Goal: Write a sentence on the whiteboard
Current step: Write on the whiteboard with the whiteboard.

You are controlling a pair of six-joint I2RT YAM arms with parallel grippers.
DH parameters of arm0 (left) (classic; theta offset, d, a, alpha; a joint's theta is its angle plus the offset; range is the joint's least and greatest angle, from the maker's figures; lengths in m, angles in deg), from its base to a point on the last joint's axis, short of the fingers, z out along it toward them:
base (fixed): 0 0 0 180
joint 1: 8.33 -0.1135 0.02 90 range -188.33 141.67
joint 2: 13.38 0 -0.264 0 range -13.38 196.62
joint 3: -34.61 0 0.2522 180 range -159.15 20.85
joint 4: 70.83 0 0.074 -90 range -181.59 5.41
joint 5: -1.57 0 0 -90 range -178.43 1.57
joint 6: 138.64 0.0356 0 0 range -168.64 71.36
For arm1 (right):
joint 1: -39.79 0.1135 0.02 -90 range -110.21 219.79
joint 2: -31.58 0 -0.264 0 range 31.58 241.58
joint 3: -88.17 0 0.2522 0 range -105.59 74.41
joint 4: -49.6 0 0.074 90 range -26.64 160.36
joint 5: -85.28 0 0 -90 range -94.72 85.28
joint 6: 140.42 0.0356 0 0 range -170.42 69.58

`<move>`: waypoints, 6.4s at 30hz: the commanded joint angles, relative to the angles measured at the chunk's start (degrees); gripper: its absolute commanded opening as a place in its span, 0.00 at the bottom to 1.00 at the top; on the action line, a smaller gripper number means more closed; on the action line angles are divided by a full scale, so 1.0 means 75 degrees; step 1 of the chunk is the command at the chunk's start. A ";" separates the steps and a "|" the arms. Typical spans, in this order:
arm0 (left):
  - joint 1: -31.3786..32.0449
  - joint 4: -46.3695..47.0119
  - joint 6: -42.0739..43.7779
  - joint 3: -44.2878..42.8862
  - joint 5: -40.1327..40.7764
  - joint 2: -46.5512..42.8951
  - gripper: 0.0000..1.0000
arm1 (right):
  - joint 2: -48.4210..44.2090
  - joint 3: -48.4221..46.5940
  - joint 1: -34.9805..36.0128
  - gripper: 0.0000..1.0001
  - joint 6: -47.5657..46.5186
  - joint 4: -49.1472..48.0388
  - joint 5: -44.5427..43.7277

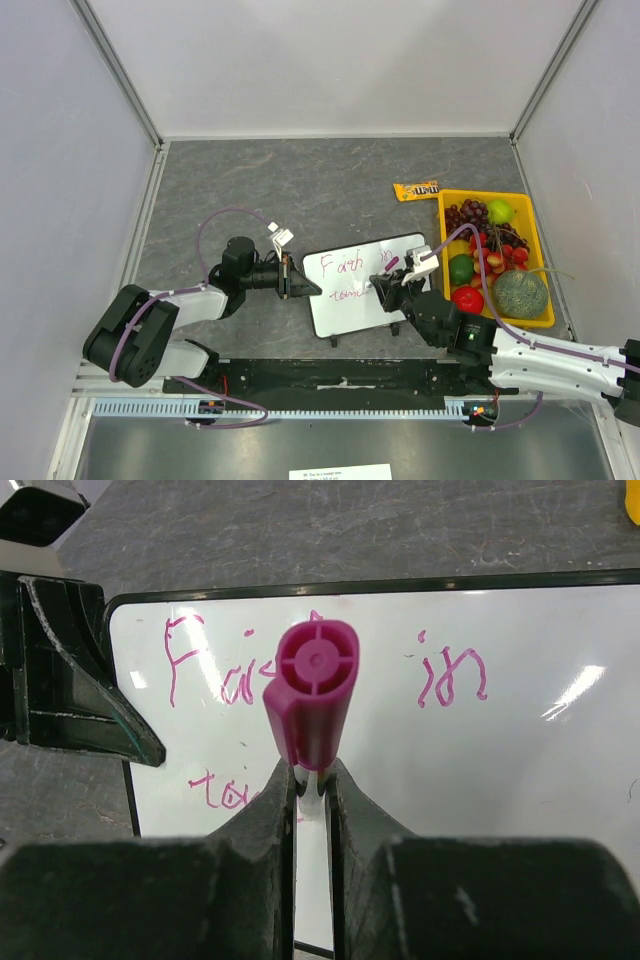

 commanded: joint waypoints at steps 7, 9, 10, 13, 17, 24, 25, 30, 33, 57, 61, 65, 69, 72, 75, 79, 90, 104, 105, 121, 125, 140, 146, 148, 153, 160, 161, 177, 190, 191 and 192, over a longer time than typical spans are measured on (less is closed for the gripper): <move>0.0079 -0.0820 0.0858 0.0090 0.0545 0.0176 0.02 | 0.0300 -0.0331 -0.0060 0.00 -0.0347 -0.0686 -0.0406; 0.0079 -0.0820 0.0858 0.0090 0.0545 0.0176 0.02 | 0.0382 -0.0355 -0.0072 0.00 -0.0323 -0.0721 -0.0347; 0.0079 -0.0820 0.0858 0.0090 0.0545 0.0176 0.02 | 0.0394 -0.0355 -0.0060 0.00 -0.0300 -0.0722 -0.0347; 0.0079 -0.0820 0.0858 0.0102 0.0545 0.0176 0.02 | 0.0300 -0.0331 -0.0060 0.00 -0.0277 -0.0757 -0.0382; 0.0090 -0.0832 0.0858 0.0091 0.0545 0.0165 0.02 | 0.0066 -0.0261 -0.0060 0.00 -0.0300 -0.0909 -0.0441; 0.0079 -0.0820 0.0858 0.0090 0.0545 0.0176 0.02 | 0.0264 -0.0413 -0.0072 0.00 -0.0464 -0.1167 -0.0043; 0.0079 -0.0820 0.0858 0.0090 0.0556 0.0165 0.02 | 0.0265 -0.0436 -0.0060 0.00 -0.0452 -0.1167 0.0004; 0.0079 -0.0820 0.0858 0.0090 0.0556 0.0165 0.02 | 0.0090 -0.0472 -0.0060 0.00 -0.0522 -0.1225 0.0262; 0.0090 -0.0831 0.0858 0.0102 0.0568 0.0153 0.02 | 0.0089 -0.0530 -0.0072 0.00 -0.0686 -0.1284 0.0402; 0.0067 -0.0878 0.0858 0.0091 0.0756 0.0071 0.02 | -0.1176 -0.0472 -0.3494 0.00 -0.0861 -0.0687 0.5981; 0.0055 -0.0902 0.0846 0.0044 0.0744 0.0153 0.02 | -0.1481 -0.0402 -0.3494 0.00 -0.1236 -0.0219 0.5771; 0.0043 -0.0925 0.0846 0.0032 0.0779 0.0141 0.02 | -0.1622 -0.0285 -0.3494 0.00 -0.1460 -0.0031 0.5373; 0.0020 -0.0925 0.0823 0.0102 0.0849 0.0036 0.02 | -0.1587 -0.0261 -0.3494 0.00 -0.1601 0.0016 0.5290; 0.0008 -0.1007 0.0811 0.0137 0.1001 -0.0104 0.03 | -0.1692 -0.0214 -0.3494 0.00 -0.1671 0.0157 0.5197; -0.0003 -0.1089 0.0823 0.0196 0.1177 -0.0303 0.17 | -0.1797 -0.0237 -0.3494 0.00 -0.1659 0.0286 0.5079; 0.0020 -0.1055 0.0589 0.0418 0.1365 -0.0654 0.43 | -0.1868 -0.0354 -0.3494 0.00 -0.1589 0.0438 0.5009; 0.0698 -0.1453 -0.0395 0.1390 0.2664 -0.2565 0.75 | -0.2032 -0.0507 -0.3505 0.00 -0.1566 0.0614 0.5137; 0.1180 0.1392 -0.0888 0.1298 0.2550 -0.0377 0.61 | -0.2137 -0.0121 -0.3505 0.00 -0.1378 0.0321 0.5395; 0.1169 0.1604 -0.0888 0.1240 0.2502 -0.0166 0.58 | -0.2138 -0.0120 -0.3494 0.00 -0.1378 0.0298 0.5395; 0.0958 0.0013 -0.0408 0.0899 0.3791 0.0001 0.02 | -0.2056 0.0090 -0.3505 0.00 -0.1554 0.0030 0.4774; 0.0502 -0.0385 -0.0326 0.0899 0.3756 -0.0175 0.02 | -0.1564 0.0055 -0.3540 0.00 -0.1496 -0.0591 0.5207; -0.0823 -0.1885 0.0272 0.0184 0.3229 -0.0667 0.02 | 0.0440 0.0162 -0.6388 0.00 0.0218 -0.3665 0.8993; -0.0906 -0.2424 0.0401 -0.0120 0.3053 -0.0855 0.24 | 0.0382 -0.0202 -0.6155 0.00 -0.0428 -0.2645 0.8314; -0.0929 -0.2484 0.0424 -0.0225 0.2924 -0.0925 0.39 | 0.0394 -0.0307 -0.5851 0.00 -0.0674 -0.2270 0.7893; -0.0952 -0.2554 0.0693 -0.0623 0.2515 -0.0937 0.55 | 0.0581 -0.0635 -0.5019 0.00 -0.1143 -0.1801 0.6816; -0.1023 -0.1934 0.0541 -0.1291 0.2116 -0.0364 0.57 | 0.1435 -0.1069 -0.4150 0.00 -0.1448 -0.2021 0.5747; -0.1023 -0.1852 0.0553 -0.1420 0.2045 -0.0165 0.57 | 0.1553 -0.1104 -0.4103 0.00 -0.1448 -0.2139 0.5654; -0.1339 -0.1792 0.1139 -0.1480 0.1951 0.0949 0.02 | 0.2596 -0.1198 -0.3623 0.00 -0.1811 -0.3171 0.5243; -0.1492 -0.2003 0.1186 -0.1444 0.2080 0.1113 0.02 | 0.3148 -0.1082 -0.3505 0.00 -0.1941 -0.4049 0.4447; -0.1503 -0.1980 0.1186 -0.1456 0.2045 0.1125 0.02 | 0.3113 -0.1058 -0.3505 0.00 -0.1940 -0.4119 0.4400; -0.1515 -0.1968 0.1174 -0.1456 0.2022 0.1149 0.02 | 0.3112 -0.1046 -0.3505 0.00 -0.1929 -0.4143 0.4353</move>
